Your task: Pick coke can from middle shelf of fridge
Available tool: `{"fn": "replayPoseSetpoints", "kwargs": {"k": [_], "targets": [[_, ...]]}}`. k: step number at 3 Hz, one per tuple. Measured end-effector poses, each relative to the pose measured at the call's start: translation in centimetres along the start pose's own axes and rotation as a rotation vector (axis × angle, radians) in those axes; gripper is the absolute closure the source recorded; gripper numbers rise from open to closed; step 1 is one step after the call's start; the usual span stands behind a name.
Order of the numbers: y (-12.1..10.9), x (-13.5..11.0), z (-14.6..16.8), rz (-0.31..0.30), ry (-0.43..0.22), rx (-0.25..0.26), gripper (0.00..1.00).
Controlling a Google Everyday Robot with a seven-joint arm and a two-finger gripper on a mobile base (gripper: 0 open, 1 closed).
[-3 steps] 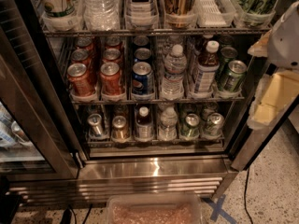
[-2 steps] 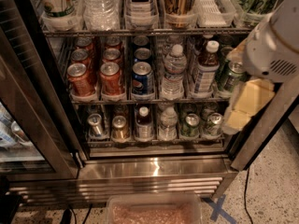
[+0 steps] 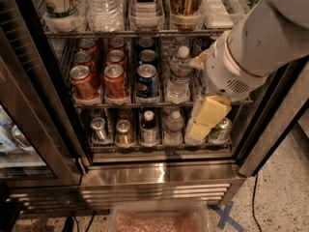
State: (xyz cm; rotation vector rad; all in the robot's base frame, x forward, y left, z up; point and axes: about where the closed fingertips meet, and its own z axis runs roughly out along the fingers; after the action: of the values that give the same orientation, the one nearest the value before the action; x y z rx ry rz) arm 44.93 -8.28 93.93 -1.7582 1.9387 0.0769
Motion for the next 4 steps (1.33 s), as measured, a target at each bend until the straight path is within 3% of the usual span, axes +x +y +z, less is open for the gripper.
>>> {"fn": "replayPoseSetpoints", "kwargs": {"k": [1, 2, 4], "targets": [[0.9, -0.6, 0.6, 0.0, -0.006, -0.002, 0.0], [2.8, -2.8, 3.3, 0.05, -0.079, -0.007, 0.0], [0.5, -6.8, 8.4, 0.098, -0.245, 0.107, 0.0]]}}
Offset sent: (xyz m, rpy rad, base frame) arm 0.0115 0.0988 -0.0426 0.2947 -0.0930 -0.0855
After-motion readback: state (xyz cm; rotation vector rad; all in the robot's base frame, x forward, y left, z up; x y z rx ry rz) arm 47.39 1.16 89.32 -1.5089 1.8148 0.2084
